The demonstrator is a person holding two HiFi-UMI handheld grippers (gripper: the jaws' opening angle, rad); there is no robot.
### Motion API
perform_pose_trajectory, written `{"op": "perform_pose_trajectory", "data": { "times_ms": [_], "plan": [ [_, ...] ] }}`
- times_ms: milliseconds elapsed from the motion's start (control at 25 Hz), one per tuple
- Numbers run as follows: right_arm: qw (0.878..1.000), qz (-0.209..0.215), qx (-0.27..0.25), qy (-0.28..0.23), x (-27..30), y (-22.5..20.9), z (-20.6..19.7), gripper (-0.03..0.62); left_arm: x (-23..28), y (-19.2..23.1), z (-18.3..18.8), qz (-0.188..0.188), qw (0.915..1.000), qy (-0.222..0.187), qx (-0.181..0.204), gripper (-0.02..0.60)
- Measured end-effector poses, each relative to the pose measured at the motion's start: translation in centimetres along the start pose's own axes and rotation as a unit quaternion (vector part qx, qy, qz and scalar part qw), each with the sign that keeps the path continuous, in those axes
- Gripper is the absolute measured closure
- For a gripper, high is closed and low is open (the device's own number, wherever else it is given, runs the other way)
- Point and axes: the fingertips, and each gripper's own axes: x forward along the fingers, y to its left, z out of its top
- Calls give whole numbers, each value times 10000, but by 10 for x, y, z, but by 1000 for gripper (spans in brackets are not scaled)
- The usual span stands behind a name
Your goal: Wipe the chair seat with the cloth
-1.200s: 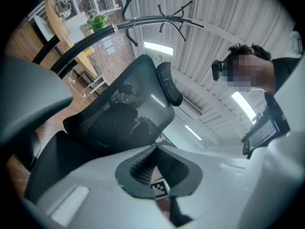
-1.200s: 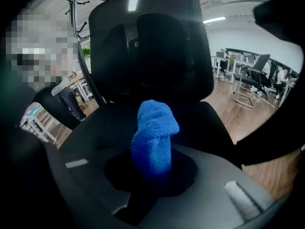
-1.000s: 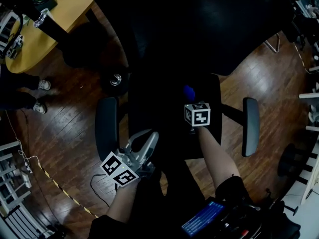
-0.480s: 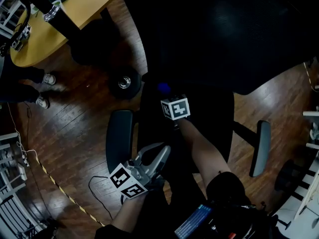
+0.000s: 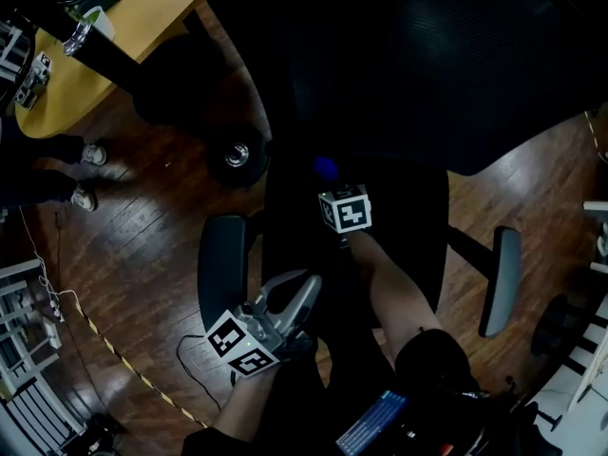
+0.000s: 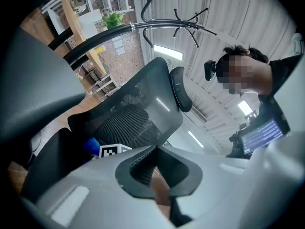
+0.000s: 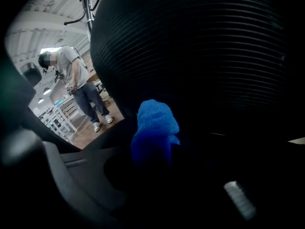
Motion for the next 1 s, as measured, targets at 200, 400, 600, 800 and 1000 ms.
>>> {"op": "perform_pose_trajectory", "data": {
  "times_ms": [200, 400, 600, 800, 1000],
  "plan": [
    [9967, -735, 317, 119, -42, -80, -22, 554, 7, 0, -5, -26, 9999, 142, 28, 589],
    [9857, -1546, 653, 157, -102, -163, -45, 554, 9, -2, -10, -22, 9996, 276, 41, 589],
    [9708, -2179, 1003, 66, -154, -222, -60, 554, 10, -4, -11, -19, 9995, 317, 63, 589],
    [9707, -2267, 795, 6, -161, -227, -59, 554, 12, -5, -13, -21, 9994, 333, 70, 589],
    [9711, -2314, 578, -45, -164, -221, -50, 554, 9, -9, -15, -39, 9996, 281, 57, 589]
  ]
}}
